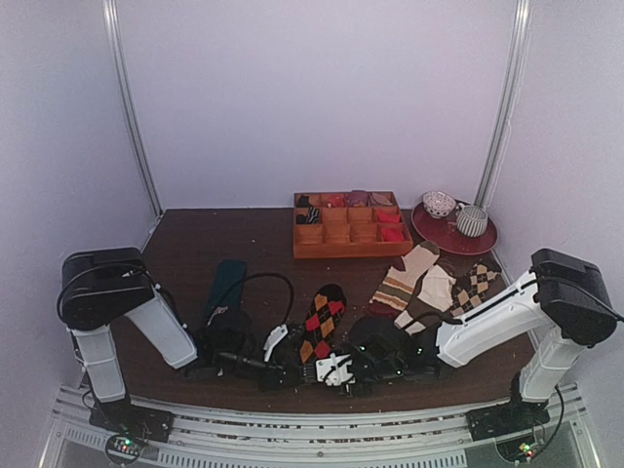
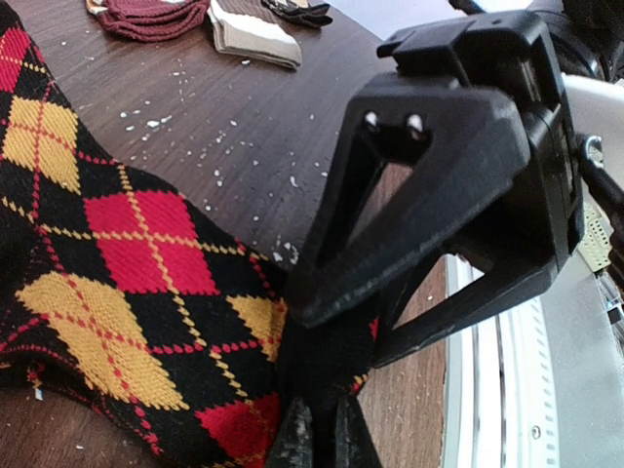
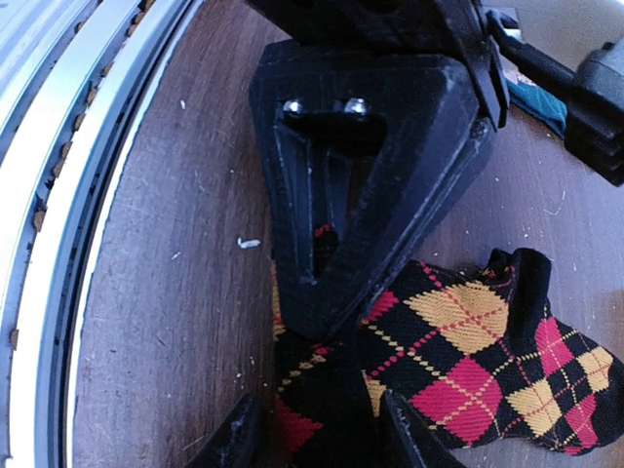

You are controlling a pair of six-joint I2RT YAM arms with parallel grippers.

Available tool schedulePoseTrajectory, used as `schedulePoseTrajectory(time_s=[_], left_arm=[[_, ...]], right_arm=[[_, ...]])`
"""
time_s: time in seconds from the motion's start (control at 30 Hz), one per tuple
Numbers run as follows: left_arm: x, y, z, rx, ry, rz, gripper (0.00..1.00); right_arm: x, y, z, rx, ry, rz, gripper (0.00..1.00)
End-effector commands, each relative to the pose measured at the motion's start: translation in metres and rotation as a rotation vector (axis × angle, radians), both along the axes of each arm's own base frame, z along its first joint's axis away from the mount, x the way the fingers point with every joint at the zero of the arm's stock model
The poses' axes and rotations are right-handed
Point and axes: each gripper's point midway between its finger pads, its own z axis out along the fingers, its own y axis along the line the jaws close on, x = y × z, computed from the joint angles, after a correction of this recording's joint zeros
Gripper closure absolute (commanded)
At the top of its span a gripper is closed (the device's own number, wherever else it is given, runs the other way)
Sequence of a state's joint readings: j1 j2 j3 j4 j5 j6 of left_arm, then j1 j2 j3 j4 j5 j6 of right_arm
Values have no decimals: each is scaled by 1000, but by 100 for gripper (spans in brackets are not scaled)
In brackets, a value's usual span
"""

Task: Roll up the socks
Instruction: Roll a pair of socks at the center of the board.

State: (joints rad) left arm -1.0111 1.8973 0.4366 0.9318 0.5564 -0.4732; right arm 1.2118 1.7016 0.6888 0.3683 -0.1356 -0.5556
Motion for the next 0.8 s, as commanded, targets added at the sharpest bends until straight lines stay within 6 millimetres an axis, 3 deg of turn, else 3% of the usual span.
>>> schedulePoseTrajectory(time_s=[0.0, 0.17, 0.2, 0.3, 0.4, 0.43, 0.6, 0.73, 0.77], left_arm=[[-51, 87, -103, 457, 290, 30, 100], [-45, 86, -102, 456, 274, 51, 100], [-42, 84, -99, 450, 262, 55, 95], [-27, 74, -84, 415, 179, 67, 58], [-3, 58, -45, 331, 8, 84, 18], [5, 53, -29, 300, -57, 95, 12], [45, 45, 61, 150, -391, 212, 2], [68, 68, 133, -28, -647, 411, 2], [73, 78, 143, -42, -701, 465, 2]], right_arm=[[-1, 4, -5, -22, 7, -11, 64], [0, 3, -17, -52, 88, -82, 84], [0, 2, -20, -61, 120, -104, 87], [-4, -2, -28, -69, 235, -150, 90], [-8, -8, -32, -45, 357, -198, 91], [-12, -10, -33, -33, 425, -199, 91], [-21, -16, -40, -26, 666, -225, 92], [-23, -23, -52, -53, 784, -254, 92], [-23, -25, -54, -56, 801, -265, 92]])
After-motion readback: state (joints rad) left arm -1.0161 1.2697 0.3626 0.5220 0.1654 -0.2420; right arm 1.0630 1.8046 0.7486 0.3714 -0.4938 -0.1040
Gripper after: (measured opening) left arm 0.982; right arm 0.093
